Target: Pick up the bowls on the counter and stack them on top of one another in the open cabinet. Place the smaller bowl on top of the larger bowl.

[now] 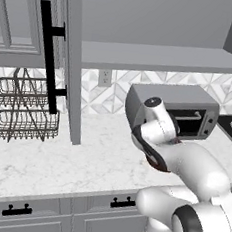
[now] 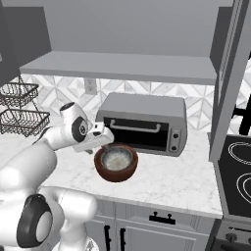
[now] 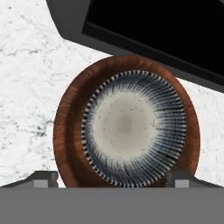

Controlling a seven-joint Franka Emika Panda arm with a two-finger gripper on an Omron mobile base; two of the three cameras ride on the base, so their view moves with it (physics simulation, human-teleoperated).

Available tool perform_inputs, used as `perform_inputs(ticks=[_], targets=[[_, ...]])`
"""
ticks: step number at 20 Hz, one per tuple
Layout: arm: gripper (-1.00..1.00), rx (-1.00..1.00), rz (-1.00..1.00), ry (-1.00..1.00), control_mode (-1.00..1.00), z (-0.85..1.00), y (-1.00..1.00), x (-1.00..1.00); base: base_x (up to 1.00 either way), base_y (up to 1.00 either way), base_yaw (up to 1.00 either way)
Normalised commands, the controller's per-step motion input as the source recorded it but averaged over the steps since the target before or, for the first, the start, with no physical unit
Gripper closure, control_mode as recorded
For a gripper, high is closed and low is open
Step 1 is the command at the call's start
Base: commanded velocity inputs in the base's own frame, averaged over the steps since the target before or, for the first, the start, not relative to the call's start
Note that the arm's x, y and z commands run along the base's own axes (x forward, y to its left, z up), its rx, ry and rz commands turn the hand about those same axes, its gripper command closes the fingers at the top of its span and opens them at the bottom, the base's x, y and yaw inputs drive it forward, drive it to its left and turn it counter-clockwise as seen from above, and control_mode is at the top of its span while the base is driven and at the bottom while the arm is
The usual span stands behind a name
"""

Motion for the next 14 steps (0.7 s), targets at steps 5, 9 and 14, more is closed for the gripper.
perform_inputs(ticks=[5, 9, 14], targets=[[-1.0, 0.0, 0.0, 0.0, -1.0, -0.04, 0.35, -0.52, 0.0, 0.0, 0.0], [-1.0, 0.08, -0.2, -0.03, -1.0, 0.06, -0.65, -0.19, 0.0, 0.0, 0.0], [-1.0, 0.15, -0.22, 0.0, -1.0, 0.03, -0.93, -0.12, 0.0, 0.0, 0.0]])
